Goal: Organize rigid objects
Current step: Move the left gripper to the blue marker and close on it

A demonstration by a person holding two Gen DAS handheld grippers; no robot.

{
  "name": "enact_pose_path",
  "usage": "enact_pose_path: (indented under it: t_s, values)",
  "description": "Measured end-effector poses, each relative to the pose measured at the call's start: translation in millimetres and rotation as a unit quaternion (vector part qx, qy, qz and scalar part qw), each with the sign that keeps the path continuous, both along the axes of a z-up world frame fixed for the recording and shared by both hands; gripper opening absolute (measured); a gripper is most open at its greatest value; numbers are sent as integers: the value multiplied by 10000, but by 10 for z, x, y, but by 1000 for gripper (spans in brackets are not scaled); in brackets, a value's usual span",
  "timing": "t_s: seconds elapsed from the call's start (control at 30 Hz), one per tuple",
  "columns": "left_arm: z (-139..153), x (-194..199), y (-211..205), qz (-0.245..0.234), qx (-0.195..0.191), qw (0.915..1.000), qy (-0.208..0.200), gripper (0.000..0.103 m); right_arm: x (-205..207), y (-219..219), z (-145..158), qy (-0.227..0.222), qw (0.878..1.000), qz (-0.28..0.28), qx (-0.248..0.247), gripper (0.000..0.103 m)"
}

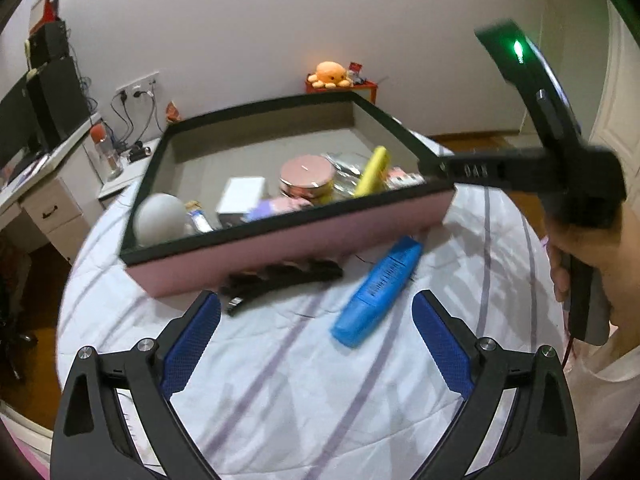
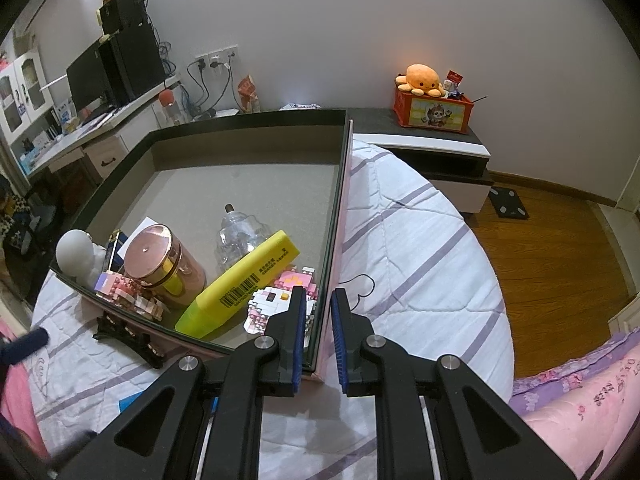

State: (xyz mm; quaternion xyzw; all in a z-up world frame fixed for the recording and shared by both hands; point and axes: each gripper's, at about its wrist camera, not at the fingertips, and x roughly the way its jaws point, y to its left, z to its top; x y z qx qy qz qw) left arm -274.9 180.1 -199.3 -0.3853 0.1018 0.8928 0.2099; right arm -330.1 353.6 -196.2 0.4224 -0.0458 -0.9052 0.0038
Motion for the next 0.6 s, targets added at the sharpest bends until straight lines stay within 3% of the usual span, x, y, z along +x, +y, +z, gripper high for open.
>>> enact_pose_path:
  t_s: [0.43, 0.47, 0.57, 0.6]
  values:
    - [-275, -55, 213, 257, -125, 9995, -156, 97, 50, 56, -20, 223, 9994, 89, -235, 16]
    - [-291, -58, 228, 244, -123, 9995, -184, 93, 47, 57, -19, 222, 9994, 97, -240, 16]
    - [-378, -101, 298, 138, -139, 9989, -419, 64, 41, 63, -22, 216, 9994, 112, -243, 16]
    - [-418, -116, 327, 73, -152, 9985, -525, 59, 35, 62, -18, 213, 9994, 118, -236, 16]
